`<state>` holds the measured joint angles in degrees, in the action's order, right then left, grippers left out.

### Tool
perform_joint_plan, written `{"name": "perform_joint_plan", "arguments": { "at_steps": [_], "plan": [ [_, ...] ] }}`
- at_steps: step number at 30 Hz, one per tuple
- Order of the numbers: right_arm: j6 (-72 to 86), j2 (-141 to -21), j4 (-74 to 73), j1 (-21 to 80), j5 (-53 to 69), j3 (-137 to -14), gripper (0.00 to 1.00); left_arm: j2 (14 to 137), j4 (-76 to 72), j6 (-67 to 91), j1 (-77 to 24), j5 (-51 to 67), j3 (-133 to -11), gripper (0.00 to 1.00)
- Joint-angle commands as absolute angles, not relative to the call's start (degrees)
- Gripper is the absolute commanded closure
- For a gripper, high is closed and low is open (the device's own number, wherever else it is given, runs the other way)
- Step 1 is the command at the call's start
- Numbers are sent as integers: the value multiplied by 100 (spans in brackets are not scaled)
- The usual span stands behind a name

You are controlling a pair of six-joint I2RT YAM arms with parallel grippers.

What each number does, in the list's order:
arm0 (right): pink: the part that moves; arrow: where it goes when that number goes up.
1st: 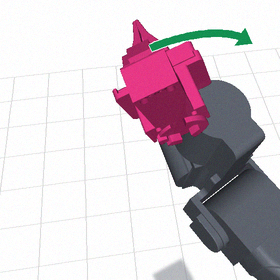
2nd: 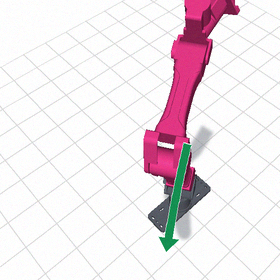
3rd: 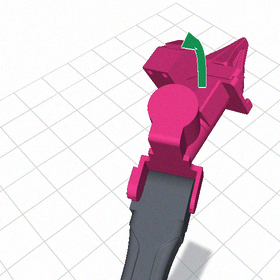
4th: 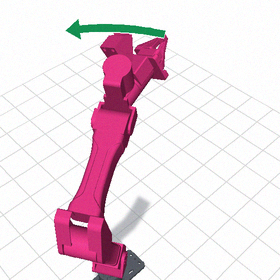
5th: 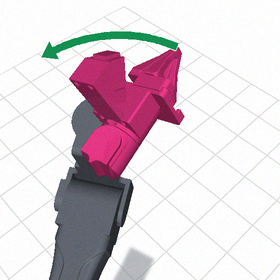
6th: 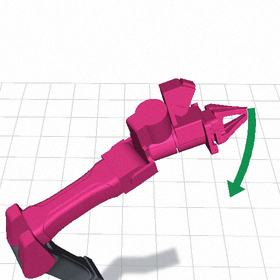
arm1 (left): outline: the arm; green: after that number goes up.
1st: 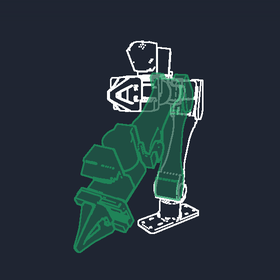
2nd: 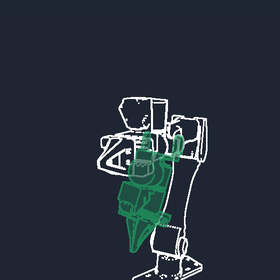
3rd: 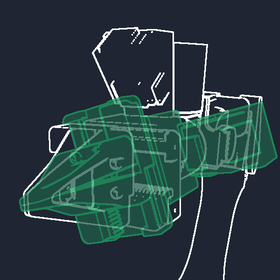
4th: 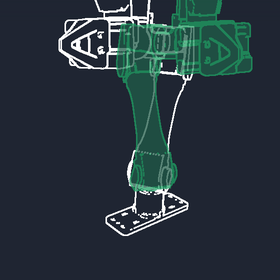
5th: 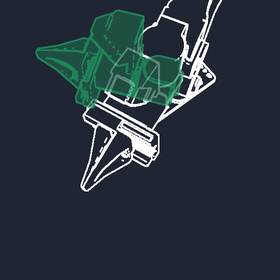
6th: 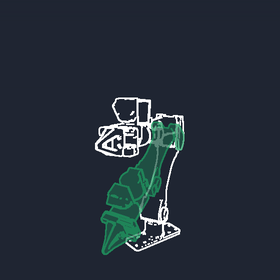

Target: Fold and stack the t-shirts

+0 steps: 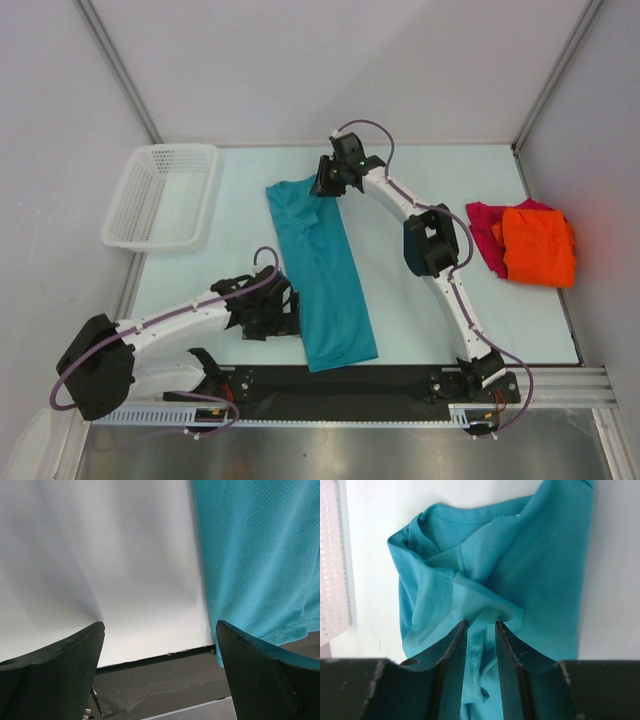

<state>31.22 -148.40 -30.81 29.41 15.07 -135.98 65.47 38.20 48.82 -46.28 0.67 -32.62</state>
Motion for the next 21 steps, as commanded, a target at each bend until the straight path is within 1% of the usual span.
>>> {"name": "perform_joint_plan", "arguments": {
  "at_steps": [1,15,17,18,20,21],
  "plan": [
    [3006,-14862,-3111,2892,1371,-13667,65,6609,3735,4702,-4544,167,-3393,0],
    [3094,-15249,-3006,2865,1485,-13763,66,6636,3700,4658,-4447,229,-3375,0],
    [3103,-15267,-2953,2874,1512,-13764,74,6627,3700,4641,-4421,237,-3366,0],
    [3103,-15258,-2953,2874,1494,-13755,83,6636,3691,4641,-4412,237,-3366,1],
    [3094,-15240,-2927,2874,1485,-13755,96,6645,3691,4632,-4395,229,-3375,1],
    [3085,-15232,-2918,2874,1477,-13764,100,6662,3691,4623,-4395,237,-3384,0]
  ]
}}
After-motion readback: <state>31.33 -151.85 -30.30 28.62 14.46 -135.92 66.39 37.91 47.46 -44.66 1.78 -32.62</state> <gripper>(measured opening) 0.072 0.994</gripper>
